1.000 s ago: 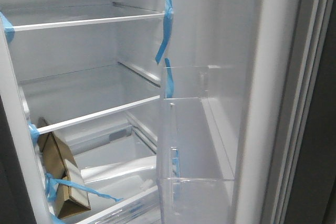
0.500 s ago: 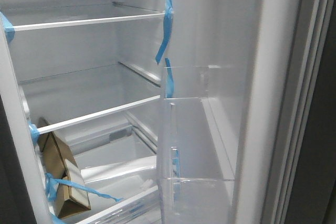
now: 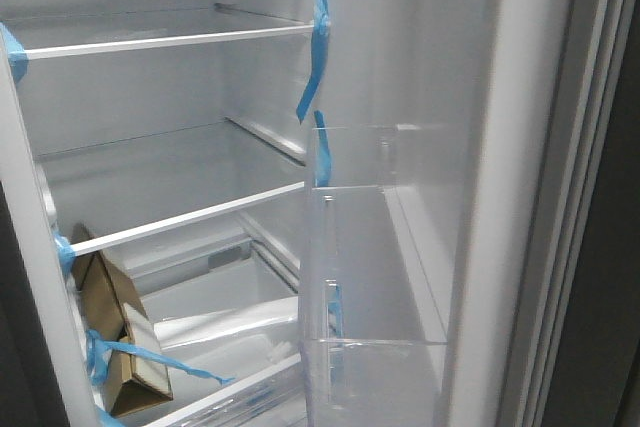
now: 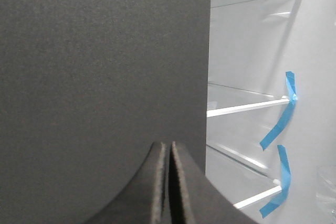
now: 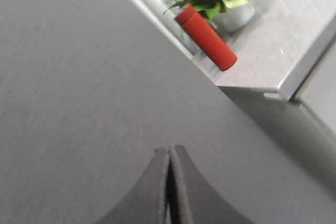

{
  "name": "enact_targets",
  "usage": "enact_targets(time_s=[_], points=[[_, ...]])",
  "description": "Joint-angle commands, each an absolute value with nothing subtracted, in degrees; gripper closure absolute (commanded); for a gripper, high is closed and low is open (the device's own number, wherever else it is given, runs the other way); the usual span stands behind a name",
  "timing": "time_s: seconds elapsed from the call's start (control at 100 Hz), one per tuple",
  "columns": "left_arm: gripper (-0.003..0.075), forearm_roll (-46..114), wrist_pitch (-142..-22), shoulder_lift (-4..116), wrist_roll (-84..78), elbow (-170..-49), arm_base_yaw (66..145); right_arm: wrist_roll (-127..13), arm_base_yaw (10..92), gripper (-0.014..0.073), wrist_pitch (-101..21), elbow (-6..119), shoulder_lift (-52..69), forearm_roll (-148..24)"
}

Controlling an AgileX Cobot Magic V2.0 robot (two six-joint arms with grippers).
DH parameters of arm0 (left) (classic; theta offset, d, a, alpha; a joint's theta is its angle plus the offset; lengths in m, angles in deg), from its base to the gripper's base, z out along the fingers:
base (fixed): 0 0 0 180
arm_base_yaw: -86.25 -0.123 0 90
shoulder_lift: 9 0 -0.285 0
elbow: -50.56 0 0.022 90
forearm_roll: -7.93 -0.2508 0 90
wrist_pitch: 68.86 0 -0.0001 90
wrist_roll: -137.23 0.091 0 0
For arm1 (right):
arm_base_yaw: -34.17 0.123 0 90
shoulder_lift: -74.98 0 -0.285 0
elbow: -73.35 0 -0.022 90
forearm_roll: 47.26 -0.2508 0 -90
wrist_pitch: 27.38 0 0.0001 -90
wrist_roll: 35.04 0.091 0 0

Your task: Close fridge door

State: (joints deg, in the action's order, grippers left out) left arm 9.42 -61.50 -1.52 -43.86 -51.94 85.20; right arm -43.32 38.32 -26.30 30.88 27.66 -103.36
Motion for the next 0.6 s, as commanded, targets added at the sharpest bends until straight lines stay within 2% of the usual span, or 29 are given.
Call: enact_targets(time_s=[0.0, 0.23, 0.59], points=[[0.0740, 9.6, -57.3, -2.1, -44.1, -49.9, 85.6, -44.9, 37.8, 0.0639, -22.5, 33.0, 25.6, -115.7], [0.0740, 9.6, -57.3, -2.1, -44.1, -49.9, 85.6, -44.9, 37.8, 0.0639, -31.3, 34.0, 22.9, -128.1], [0.0740, 9.6, -57.3, -2.1, -44.1, -49.9, 85.6, -44.9, 37.8, 0.0639, -42.0, 39.8, 17.9, -131.5]])
